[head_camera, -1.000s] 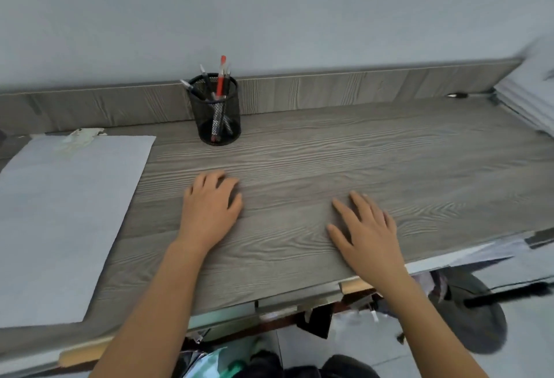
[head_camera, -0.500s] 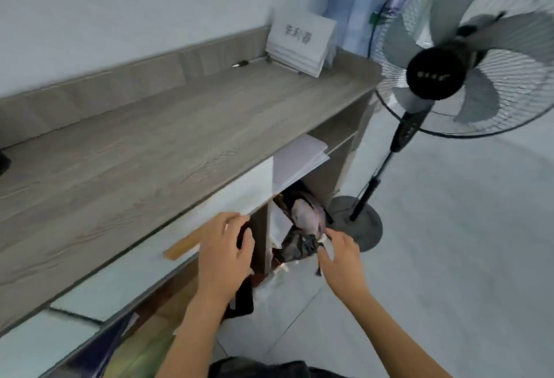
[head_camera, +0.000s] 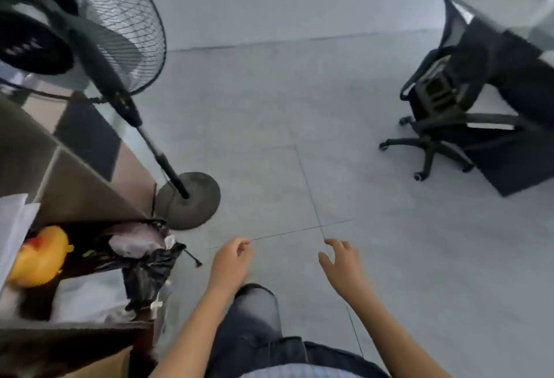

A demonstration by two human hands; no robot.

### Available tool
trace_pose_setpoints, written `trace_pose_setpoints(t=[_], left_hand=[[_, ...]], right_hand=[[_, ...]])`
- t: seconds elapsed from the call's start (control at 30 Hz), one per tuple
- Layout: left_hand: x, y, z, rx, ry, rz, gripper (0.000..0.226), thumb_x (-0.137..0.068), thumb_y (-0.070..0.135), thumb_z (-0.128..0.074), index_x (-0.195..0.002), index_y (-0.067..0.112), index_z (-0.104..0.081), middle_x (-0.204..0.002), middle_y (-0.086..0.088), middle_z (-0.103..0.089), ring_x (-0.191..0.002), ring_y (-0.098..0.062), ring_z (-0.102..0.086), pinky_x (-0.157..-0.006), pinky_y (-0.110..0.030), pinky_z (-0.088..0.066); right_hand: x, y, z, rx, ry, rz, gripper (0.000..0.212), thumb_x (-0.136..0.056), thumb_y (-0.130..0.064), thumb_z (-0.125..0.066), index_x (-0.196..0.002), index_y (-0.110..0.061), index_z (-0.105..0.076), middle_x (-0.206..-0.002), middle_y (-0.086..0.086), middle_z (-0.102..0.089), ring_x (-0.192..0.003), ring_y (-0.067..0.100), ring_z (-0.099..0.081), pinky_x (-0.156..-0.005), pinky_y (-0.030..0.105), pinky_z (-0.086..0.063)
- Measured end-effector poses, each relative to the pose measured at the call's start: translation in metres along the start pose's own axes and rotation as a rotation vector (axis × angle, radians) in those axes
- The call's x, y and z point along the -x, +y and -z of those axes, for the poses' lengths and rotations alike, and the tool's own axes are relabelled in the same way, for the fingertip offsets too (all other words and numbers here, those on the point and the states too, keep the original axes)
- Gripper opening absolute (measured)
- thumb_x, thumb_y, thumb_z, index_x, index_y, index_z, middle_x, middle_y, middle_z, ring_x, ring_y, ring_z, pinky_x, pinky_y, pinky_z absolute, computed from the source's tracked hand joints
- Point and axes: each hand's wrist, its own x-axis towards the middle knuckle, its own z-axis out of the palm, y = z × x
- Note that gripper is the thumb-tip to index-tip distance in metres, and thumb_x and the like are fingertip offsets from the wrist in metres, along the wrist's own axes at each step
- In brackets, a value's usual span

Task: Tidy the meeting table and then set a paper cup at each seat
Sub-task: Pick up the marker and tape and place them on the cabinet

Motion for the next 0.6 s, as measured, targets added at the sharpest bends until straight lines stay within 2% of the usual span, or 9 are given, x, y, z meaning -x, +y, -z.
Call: trace_pose_setpoints(t=[0.1, 0.17, 0.27, 0.33, 0.43, 0.6], left_hand=[[-0.018, 0.04, -0.029, -0.058, -0.121, -0.122, 0.027, -0.093, 0.015, -0.045, -0.115, 0.004, -0.058, -0.119, -0.013, -0.061, -0.109, -0.024, -0.055, -0.08, -0.021, -0.034], [-0.029, 0.066, -0.046, -0.077, -0.19, -0.179, 0.028, -0.093, 0.016, -0.045, -0.115, 0.005, -0.058, -0.119, -0.012, -0.061, -0.103, -0.021, -0.054, -0.081, -0.021, -0.035], [-0.053, 0.102, -0.065, -0.083, -0.248, -0.257, 0.027, -0.092, 0.016, -0.045, -0.114, 0.006, -0.058, -0.109, -0.006, -0.061, -0.093, -0.013, -0.049, -0.079, -0.022, -0.035], [-0.075, 0.127, -0.073, -0.085, -0.255, -0.303, 0.026, -0.092, 0.016, -0.046, -0.112, 0.006, -0.059, -0.102, -0.003, -0.059, -0.09, -0.013, -0.049, -0.077, -0.023, -0.034], [-0.113, 0.17, -0.08, -0.053, -0.248, -0.376, 0.021, -0.092, 0.014, -0.046, -0.105, 0.009, -0.061, -0.09, 0.0, -0.058, -0.089, -0.016, -0.051, -0.071, -0.025, -0.036], [-0.168, 0.231, -0.102, -0.057, -0.292, -0.432, 0.024, -0.091, 0.014, -0.047, -0.107, 0.002, -0.061, -0.088, -0.004, -0.057, -0.083, -0.02, -0.05, -0.072, -0.027, -0.034]], right_hand=[[-0.001, 0.03, 0.021, -0.05, 0.073, -0.137, 0.04, -0.094, -0.028, -0.045, -0.132, -0.014, -0.043, -0.138, 0.009, -0.042, -0.127, 0.025, -0.038, -0.104, 0.034, -0.033], [-0.005, 0.045, 0.034, -0.085, 0.122, -0.205, 0.04, -0.094, -0.028, -0.045, -0.131, -0.014, -0.043, -0.138, 0.009, -0.043, -0.125, 0.025, -0.04, -0.102, 0.034, -0.035], [-0.022, 0.06, 0.055, -0.128, 0.205, -0.282, 0.039, -0.094, -0.028, -0.046, -0.13, -0.013, -0.045, -0.137, 0.009, -0.044, -0.124, 0.025, -0.041, -0.1, 0.032, -0.035], [-0.038, 0.066, 0.07, -0.174, 0.252, -0.328, 0.039, -0.093, -0.028, -0.046, -0.129, -0.013, -0.045, -0.137, 0.009, -0.044, -0.122, 0.024, -0.043, -0.098, 0.031, -0.036], [-0.067, 0.068, 0.101, -0.21, 0.331, -0.377, 0.039, -0.094, -0.028, -0.046, -0.13, -0.012, -0.045, -0.135, 0.008, -0.044, -0.109, 0.02, -0.051, -0.089, 0.025, -0.036], [-0.109, 0.073, 0.146, -0.235, 0.46, -0.47, 0.04, -0.093, -0.026, -0.047, -0.13, -0.011, -0.046, -0.133, 0.009, -0.047, -0.123, 0.021, -0.043, -0.1, 0.027, -0.033]])
